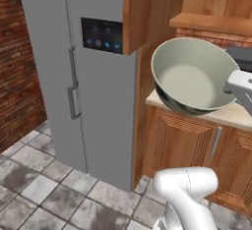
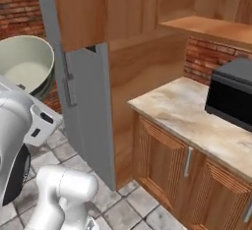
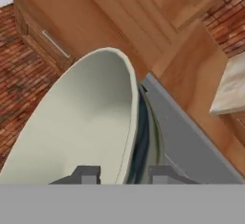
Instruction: Pick up the bowls from the cabinet and place each bowl in front of a stool on the dining counter.
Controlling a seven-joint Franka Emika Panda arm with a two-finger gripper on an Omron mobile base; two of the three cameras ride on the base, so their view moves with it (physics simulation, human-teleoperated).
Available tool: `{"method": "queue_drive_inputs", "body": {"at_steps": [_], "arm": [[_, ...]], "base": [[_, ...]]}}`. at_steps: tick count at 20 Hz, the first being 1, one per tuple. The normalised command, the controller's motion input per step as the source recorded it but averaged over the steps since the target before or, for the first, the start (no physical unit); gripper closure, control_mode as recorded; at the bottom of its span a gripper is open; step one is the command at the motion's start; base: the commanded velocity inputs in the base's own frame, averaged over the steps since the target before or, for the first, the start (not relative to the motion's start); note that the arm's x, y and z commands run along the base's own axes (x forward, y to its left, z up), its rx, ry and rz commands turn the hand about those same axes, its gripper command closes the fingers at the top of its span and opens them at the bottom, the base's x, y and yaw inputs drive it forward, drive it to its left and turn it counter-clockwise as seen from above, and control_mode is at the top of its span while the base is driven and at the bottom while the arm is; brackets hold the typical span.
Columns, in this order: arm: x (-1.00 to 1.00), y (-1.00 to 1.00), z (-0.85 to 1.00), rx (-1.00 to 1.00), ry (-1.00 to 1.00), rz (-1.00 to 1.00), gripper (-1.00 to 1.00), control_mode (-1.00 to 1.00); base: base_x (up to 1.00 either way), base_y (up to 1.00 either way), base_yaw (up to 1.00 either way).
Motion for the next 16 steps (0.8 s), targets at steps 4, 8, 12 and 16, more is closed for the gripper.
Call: {"method": "queue_drive_inputs", "body": {"at_steps": [4,8,12,16], "arm": [[0.00,0.00,0.00,0.00,0.00,0.00,1.00,1.00],[0.00,0.00,0.00,0.00,0.00,0.00,1.00,1.00],[0.00,0.00,0.00,0.00,0.00,0.00,1.00,1.00],[0.00,0.00,0.00,0.00,0.00,0.00,1.00,1.00]], "base": [[0.00,0.58,0.57],[0.07,0.71,0.60],[0.32,0.73,0.62],[0.54,0.70,0.59]]}}
